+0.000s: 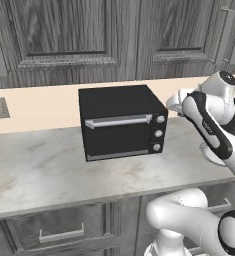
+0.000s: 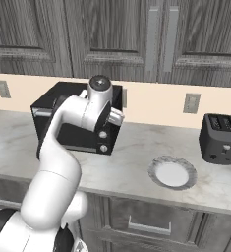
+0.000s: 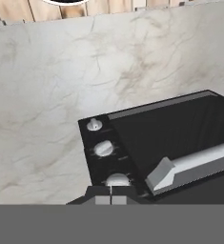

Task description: Pull the toaster oven rack outwards. Pick up the baguette from the plate and place it on the toaster oven rack. Close the toaster oven door fully and set the temperature to the lowest setting.

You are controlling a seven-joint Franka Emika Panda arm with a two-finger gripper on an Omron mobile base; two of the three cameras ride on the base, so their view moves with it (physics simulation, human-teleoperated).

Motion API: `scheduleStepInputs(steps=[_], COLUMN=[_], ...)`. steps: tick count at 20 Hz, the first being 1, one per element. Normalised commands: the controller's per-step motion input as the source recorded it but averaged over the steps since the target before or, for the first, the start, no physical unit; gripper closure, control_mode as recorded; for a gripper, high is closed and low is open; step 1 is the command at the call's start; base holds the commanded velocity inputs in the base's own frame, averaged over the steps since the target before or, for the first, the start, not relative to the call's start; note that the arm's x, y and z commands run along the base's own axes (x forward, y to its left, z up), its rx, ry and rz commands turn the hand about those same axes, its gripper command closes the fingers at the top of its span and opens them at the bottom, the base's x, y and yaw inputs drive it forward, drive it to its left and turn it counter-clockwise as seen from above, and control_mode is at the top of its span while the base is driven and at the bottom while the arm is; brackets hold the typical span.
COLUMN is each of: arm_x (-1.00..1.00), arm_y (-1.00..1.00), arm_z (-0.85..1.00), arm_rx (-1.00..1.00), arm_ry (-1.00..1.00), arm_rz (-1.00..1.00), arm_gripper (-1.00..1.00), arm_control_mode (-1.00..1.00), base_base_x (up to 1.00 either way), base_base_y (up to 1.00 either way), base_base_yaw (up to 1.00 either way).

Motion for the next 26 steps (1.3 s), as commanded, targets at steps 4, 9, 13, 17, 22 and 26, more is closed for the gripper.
scheduleStepInputs(steps=[4, 9, 13, 17, 22, 26], arm_x=[0.04, 0.02, 0.02, 0.06, 0.2, 0.25], arm_y=[0.17, 0.07, 0.02, 0.08, 0.16, 0.08], arm_z=[-0.18, -0.14, -0.06, -0.12, -0.13, -0.11], arm_rx=[0.0, 0.0, 0.0, 0.0, 0.0, 0.0], arm_ry=[0.06, 0.03, 0.0, 0.0, 0.0, 0.0], arm_rz=[0.0, -0.01, -0.01, -0.01, -0.01, 0.0], arm_gripper=[1.0, 1.0, 1.0, 1.0, 1.0, 1.0], arm_control_mode=[-1.0, -1.0, -1.0, -1.0, -1.0, -1.0], base_base_x=[0.0, 0.0, 0.0, 0.0, 0.0, 0.0], base_base_y=[0.0, 0.0, 0.0, 0.0, 0.0, 0.0], base_base_yaw=[0.0, 0.0, 0.0, 0.0, 0.0, 0.0])
